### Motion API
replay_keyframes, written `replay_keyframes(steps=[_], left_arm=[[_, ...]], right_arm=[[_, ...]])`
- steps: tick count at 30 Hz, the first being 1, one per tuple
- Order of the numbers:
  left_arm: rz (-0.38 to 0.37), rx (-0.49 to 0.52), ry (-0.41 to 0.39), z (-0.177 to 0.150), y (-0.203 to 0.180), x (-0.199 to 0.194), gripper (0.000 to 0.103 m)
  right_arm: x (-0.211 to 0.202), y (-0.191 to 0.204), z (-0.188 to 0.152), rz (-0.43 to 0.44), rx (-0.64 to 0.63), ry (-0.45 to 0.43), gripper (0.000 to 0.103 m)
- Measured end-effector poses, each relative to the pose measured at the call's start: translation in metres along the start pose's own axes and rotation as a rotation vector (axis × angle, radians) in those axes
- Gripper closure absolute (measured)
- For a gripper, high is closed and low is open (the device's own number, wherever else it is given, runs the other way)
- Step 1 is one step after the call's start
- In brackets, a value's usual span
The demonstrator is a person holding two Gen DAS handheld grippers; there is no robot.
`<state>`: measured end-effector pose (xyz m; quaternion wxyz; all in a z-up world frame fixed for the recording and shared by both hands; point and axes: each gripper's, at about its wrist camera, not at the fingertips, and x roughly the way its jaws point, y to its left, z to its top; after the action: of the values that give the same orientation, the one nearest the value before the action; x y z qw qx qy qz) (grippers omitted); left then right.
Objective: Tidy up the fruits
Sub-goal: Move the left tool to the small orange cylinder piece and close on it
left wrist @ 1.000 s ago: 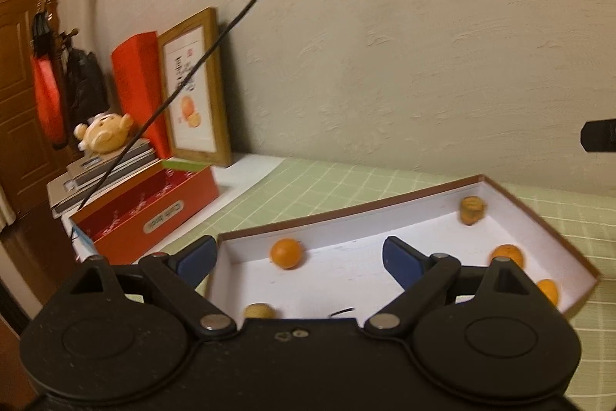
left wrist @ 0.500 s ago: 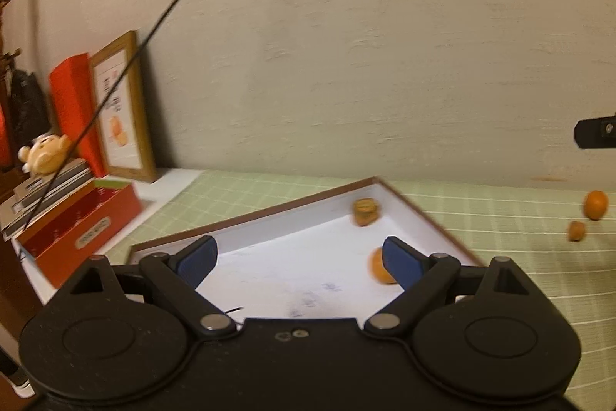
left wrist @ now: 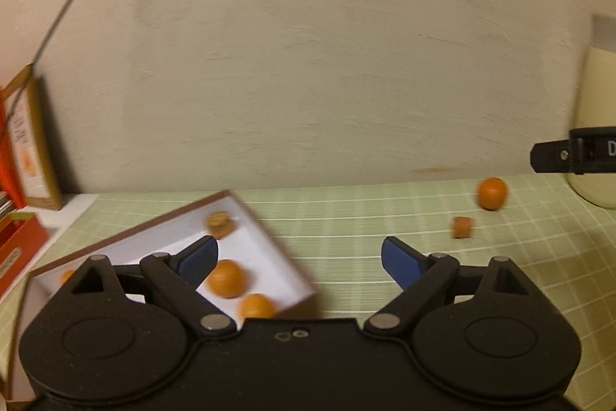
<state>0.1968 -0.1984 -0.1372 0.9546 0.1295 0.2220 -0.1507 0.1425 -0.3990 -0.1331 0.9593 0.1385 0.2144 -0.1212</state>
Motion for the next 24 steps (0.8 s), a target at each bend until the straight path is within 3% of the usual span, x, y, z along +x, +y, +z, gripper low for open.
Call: replay_keyframes(steps=[12,18,24], left_arm=[[-0.096,0.079,0.044,-0.005,-0.065,0.026,0.018],[-0.144,0.139,0.059,-0.003,-0.088,0.040,0.024],[-0.188,0.158,0.088,0.003,-0.104,0.065,0.036]], right_arm=[[-0.005,-0.051,-0.004,-0.068,0.057,0.014,0.000],[-0.006,-0.061,-0.006,-0.089,0.059,0.021,0.000],[-0.006,-0.077,-0.007,-0.107,0.090,0.014,0.000]])
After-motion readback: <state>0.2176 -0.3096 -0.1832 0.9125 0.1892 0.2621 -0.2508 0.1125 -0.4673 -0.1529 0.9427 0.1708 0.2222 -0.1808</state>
